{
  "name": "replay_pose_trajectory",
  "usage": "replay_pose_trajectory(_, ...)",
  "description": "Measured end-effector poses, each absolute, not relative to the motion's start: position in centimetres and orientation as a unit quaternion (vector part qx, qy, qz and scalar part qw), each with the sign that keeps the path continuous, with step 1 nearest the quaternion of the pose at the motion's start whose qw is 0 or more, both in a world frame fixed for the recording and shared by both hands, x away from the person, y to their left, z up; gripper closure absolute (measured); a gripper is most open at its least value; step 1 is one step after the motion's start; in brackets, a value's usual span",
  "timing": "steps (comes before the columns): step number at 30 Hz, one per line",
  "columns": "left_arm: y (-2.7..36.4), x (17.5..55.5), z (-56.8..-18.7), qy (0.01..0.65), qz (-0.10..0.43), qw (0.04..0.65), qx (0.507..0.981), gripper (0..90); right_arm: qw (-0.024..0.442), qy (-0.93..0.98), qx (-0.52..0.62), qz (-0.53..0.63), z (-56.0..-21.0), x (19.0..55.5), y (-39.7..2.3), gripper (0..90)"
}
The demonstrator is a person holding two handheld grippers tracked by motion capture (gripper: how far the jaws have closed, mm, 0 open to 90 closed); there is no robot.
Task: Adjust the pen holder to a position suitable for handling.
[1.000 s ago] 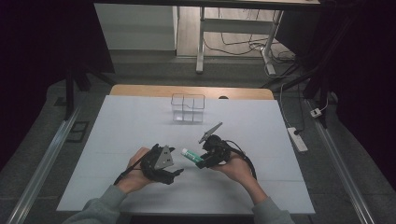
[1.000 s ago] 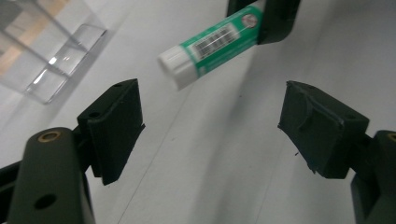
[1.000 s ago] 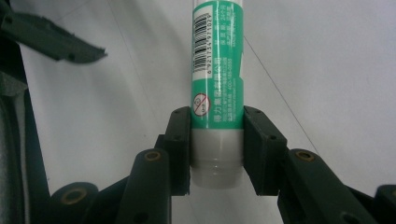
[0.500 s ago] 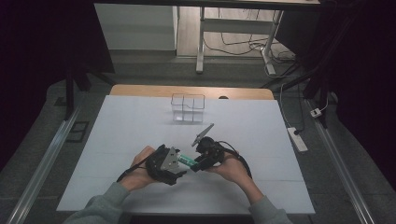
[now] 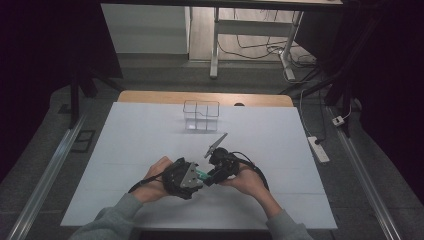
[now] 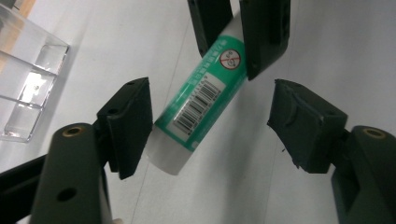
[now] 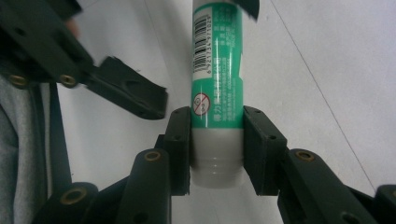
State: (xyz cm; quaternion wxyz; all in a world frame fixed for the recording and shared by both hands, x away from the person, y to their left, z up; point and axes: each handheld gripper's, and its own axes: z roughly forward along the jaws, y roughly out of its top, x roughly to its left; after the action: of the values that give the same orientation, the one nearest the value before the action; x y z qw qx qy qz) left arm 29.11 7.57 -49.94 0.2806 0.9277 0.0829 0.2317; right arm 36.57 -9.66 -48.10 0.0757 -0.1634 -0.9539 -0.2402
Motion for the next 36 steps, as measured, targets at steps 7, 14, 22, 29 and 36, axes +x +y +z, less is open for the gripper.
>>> replay_pose_trajectory(7, 7.2, 29.0, -50.3, 0.068, 0.253, 0.262, 0.929, 46.3, 0.119, -0.942, -0.161, -0.270, -47.7, 36.8, -10.2, 64.1)
replay_pose_trajectory(14, 7.0, 29.1, -50.5, 0.063, 0.246, 0.259, 0.932, 56.1, 0.117, -0.940, -0.164, -0.276, -47.5, 36.7, -10.2, 64.1)
replay_pose_trajectory(22, 6.9, 28.8, -50.5, 0.040, 0.248, 0.243, 0.937, 61.1, 0.124, -0.937, -0.169, -0.281, -47.3, 36.7, -10.3, 64.1)
replay_pose_trajectory(29, 7.1, 28.8, -50.3, 0.050, 0.251, 0.248, 0.934, 65.2, 0.127, -0.923, -0.178, -0.315, -47.1, 37.0, -11.1, 57.3)
replay_pose_trajectory(36, 9.0, 30.3, -49.8, 0.127, 0.231, 0.301, 0.917, 65.2, 0.052, -0.906, -0.209, -0.365, -46.4, 37.1, -12.6, 37.6)
